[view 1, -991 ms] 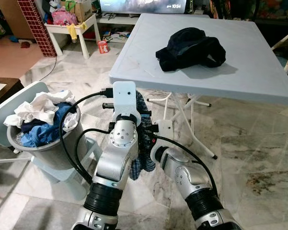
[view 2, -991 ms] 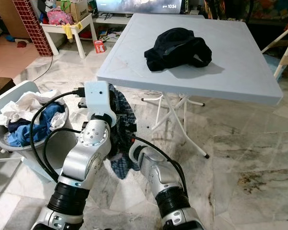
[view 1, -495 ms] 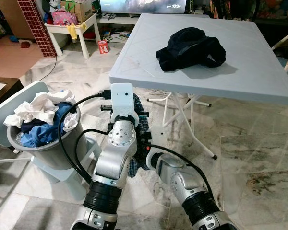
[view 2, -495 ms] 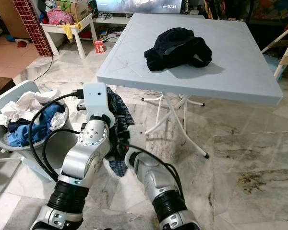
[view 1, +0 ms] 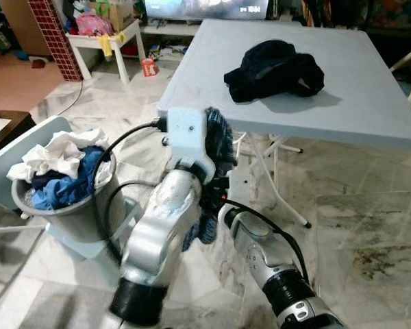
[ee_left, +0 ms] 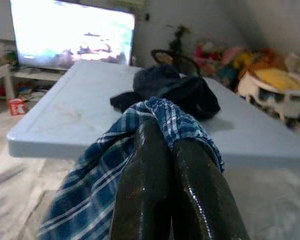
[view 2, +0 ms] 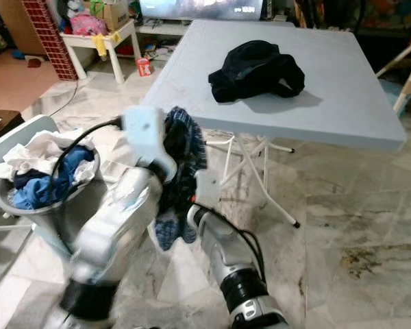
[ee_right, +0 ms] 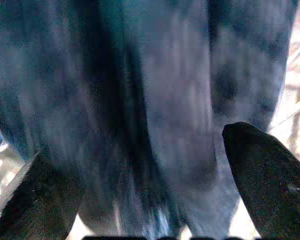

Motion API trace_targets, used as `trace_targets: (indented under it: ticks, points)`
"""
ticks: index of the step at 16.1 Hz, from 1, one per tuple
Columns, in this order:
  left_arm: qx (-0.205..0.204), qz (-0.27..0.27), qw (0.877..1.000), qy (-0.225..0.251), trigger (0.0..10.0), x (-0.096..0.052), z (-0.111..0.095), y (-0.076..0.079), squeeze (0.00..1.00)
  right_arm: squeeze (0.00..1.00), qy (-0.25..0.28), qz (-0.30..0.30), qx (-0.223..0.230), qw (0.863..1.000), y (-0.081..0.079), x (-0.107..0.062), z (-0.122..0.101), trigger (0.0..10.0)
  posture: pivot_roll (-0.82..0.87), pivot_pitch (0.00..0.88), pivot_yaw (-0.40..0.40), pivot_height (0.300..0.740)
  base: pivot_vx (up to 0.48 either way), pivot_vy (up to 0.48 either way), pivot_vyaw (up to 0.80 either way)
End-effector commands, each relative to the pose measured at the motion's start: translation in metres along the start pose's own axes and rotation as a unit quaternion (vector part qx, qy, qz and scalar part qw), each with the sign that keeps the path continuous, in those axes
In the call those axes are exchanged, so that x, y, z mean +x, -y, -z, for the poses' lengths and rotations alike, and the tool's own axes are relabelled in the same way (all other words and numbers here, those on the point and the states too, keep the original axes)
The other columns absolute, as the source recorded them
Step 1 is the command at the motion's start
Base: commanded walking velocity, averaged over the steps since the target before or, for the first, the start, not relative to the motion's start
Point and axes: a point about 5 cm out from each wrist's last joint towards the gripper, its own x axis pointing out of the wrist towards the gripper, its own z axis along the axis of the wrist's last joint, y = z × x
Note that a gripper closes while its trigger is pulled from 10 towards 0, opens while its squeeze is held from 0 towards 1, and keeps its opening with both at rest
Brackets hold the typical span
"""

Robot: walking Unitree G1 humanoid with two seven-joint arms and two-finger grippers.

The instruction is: Hang hanger

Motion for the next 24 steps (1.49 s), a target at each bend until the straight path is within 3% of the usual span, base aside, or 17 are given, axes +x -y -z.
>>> trace_targets:
  ticks: [1,2,4,6,10,13,18,24]
  points:
    - [0.001,-0.005,1.000,0.004,10.0,-0.002,-0.003,-0.006,0.00,0.00,0.023,-0.003,-0.004,1.000,-0.005,0.003,-0.012,10.0,0.08,0.079,0.038,0.740,0.000,0.000,0.00]
    - [0.021,-0.014,1.000,0.003,10.0,-0.015,-0.001,-0.020,0.00,0.00,0.041,0.030,0.002,0.999,0.020,-0.004,-0.019,10.0,0.09,0.075,0.036,0.740,0.000,0.000,0.00]
    - [0.034,-0.043,0.999,-0.005,10.0,-0.025,0.001,-0.034,0.00,0.00,0.060,0.064,0.000,0.996,0.040,-0.011,-0.027,10.0,0.09,0.068,0.037,0.740,0.000,0.000,0.00]
    - [0.032,-0.055,0.998,-0.003,10.0,-0.027,0.001,-0.038,0.00,0.00,0.056,0.081,0.000,0.995,0.045,-0.013,-0.026,10.0,0.08,0.062,0.038,0.740,0.000,0.000,0.00]
    - [0.036,-0.052,0.998,0.003,10.0,-0.022,-0.005,-0.038,0.00,0.00,0.046,0.068,0.007,0.997,0.039,-0.013,-0.020,10.0,0.09,0.062,0.042,0.740,0.000,0.000,0.00]
    - [0.044,-0.055,0.997,-0.015,10.0,-0.017,-0.001,-0.042,0.00,0.00,0.041,-0.042,0.025,0.998,0.017,-0.019,-0.020,10.0,0.08,0.068,0.052,0.740,0.000,0.000,0.00]
    - [0.036,-0.054,0.998,-0.022,10.0,-0.015,0.000,-0.043,0.00,0.00,0.020,-0.054,0.019,0.998,0.035,-0.029,-0.020,10.0,0.07,0.081,0.054,0.740,0.000,0.000,0.00]
    - [0.027,-0.055,0.998,-0.025,10.0,-0.014,0.002,-0.040,0.00,0.00,-0.002,-0.096,0.020,0.995,0.015,-0.030,-0.014,10.0,0.07,0.086,0.049,0.740,0.000,0.000,0.00]
